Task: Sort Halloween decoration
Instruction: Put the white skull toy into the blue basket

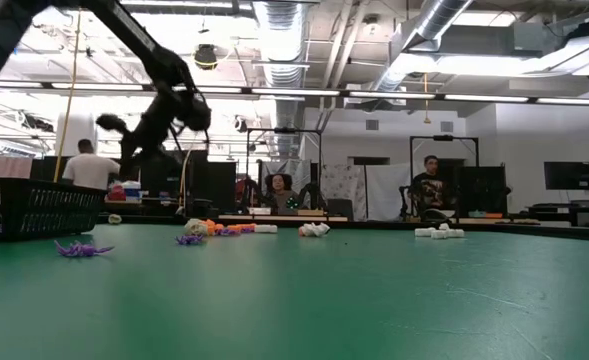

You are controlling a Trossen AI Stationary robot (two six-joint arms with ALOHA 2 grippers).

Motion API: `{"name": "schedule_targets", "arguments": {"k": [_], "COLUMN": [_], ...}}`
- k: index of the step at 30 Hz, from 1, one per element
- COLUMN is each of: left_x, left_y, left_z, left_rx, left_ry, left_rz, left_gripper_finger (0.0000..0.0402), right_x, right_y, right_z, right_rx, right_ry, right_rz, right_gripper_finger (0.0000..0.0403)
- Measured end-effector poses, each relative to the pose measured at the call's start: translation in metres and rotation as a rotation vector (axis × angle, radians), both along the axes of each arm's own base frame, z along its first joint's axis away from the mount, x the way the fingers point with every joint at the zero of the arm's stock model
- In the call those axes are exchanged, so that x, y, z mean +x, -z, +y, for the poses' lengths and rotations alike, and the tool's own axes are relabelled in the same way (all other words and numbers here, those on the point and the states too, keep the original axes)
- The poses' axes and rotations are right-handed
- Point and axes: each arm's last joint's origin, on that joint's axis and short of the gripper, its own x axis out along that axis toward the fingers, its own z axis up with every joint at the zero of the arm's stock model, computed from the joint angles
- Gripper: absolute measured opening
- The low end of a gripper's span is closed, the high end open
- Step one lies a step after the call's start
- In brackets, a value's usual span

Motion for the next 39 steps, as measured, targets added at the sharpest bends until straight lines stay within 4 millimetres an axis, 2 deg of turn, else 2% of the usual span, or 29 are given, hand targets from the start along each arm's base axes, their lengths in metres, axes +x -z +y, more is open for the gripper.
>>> {"name": "schedule_targets", "arguments": {"k": [3,5,8,12,15,17,19,23,25,28,34,39], "left_x": [0.003,0.006,0.007,0.015,0.023,0.028,0.032,0.040,0.041,0.035,0.008,0.008], "left_y": [0.019,0.022,0.028,0.024,0.022,0.021,0.023,0.028,0.028,0.028,0.029,0.029], "left_z": [0.003,0.003,0.004,-0.007,-0.015,-0.019,-0.023,-0.028,-0.028,-0.021,-0.007,-0.005], "left_rx": [-0.114,-0.118,-0.217,-0.364,-0.518,-0.577,-0.667,-0.814,-0.829,-0.808,-0.793,-0.764], "left_ry": [0.077,0.102,0.233,0.421,0.633,0.716,0.825,1.063,1.130,1.104,0.972,0.949], "left_rz": [0.065,0.127,0.219,0.310,0.459,0.518,0.457,0.204,0.190,0.272,0.183,0.223], "left_gripper_finger": [0.0000,0.0000,0.0000,0.0000,0.0000,0.0000,0.0000,0.0000,0.0000,0.0000,0.0000,0.0000], "right_x": [0.000,0.000,0.000,0.000,0.000,0.000,0.000,0.000,0.000,0.000,0.001,0.000], "right_y": [0.000,0.000,0.000,0.000,0.000,0.000,0.000,0.000,0.000,0.000,0.000,-0.001], "right_z": [0.000,0.000,0.000,0.000,-0.001,-0.001,-0.002,-0.003,-0.003,-0.003,-0.003,-0.004], "right_rx": [-0.001,-0.001,-0.001,-0.005,-0.009,-0.014,-0.026,-0.035,-0.037,-0.037,-0.057,-0.075], "right_ry": [-0.006,-0.006,-0.006,-0.005,-0.003,-0.003,-0.004,-0.004,-0.004,-0.004,-0.005,-0.006], "right_rz": [0.001,0.001,0.001,0.004,0.006,0.002,-0.008,-0.008,-0.008,-0.009,-0.035,-0.043], "right_gripper_finger": [0.0179,0.0179,0.0179,0.0179,0.0179,0.0179,0.0179,0.0179,0.0179,0.0179,0.0179,0.0179]}}
